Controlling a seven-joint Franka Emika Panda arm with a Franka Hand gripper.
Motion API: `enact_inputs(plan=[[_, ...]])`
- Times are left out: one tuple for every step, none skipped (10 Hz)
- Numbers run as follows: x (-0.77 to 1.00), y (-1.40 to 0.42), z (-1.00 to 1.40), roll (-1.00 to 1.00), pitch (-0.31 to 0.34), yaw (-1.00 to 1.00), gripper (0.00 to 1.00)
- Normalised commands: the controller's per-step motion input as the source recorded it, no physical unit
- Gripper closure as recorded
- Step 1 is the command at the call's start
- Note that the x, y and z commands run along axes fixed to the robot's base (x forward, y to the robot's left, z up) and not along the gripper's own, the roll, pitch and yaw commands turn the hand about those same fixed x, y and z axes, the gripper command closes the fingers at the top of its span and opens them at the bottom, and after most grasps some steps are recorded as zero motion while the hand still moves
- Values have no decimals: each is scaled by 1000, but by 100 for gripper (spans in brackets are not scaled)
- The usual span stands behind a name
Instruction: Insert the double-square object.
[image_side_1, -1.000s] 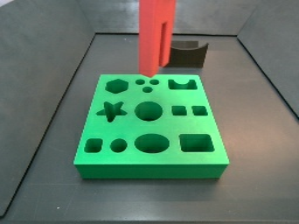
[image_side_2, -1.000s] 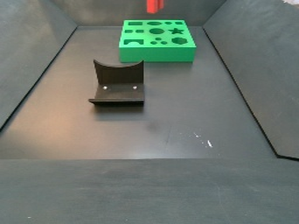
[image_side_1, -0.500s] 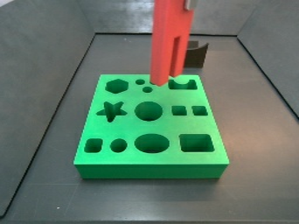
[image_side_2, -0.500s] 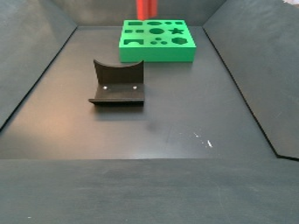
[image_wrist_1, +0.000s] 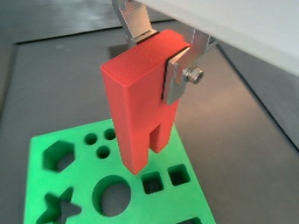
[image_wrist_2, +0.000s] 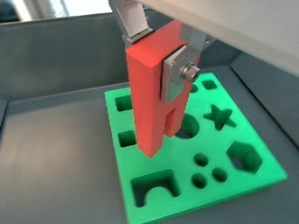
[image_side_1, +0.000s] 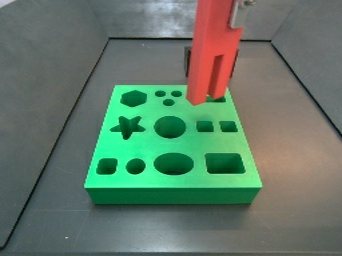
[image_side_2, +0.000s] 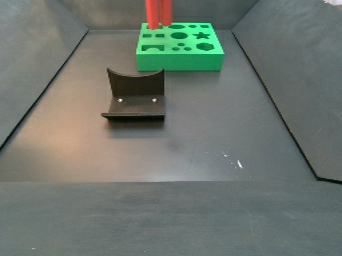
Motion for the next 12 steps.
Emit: enact_inputs(plan=[[191, -71, -294, 0, -34, -900, 100], [74, -171, -343, 0, -43, -949, 100], [0, -274, -297, 0, -54, -931, 100], [0, -280, -274, 0, -41, -934, 100], [0, -283, -263, 0, -36, -931, 100], [3, -289, -263, 0, -27, -909, 100], [157, -306, -303, 0, -3, -803, 100], [286, -326, -340, 0, 0, -706, 100], [520, -311, -334, 46, 0, -509, 100], [637, -249, -234, 80, 0, -411, 100], [511, 0, -257, 79, 0, -260, 100], [237, 0, -234, 167, 0, -103, 100]])
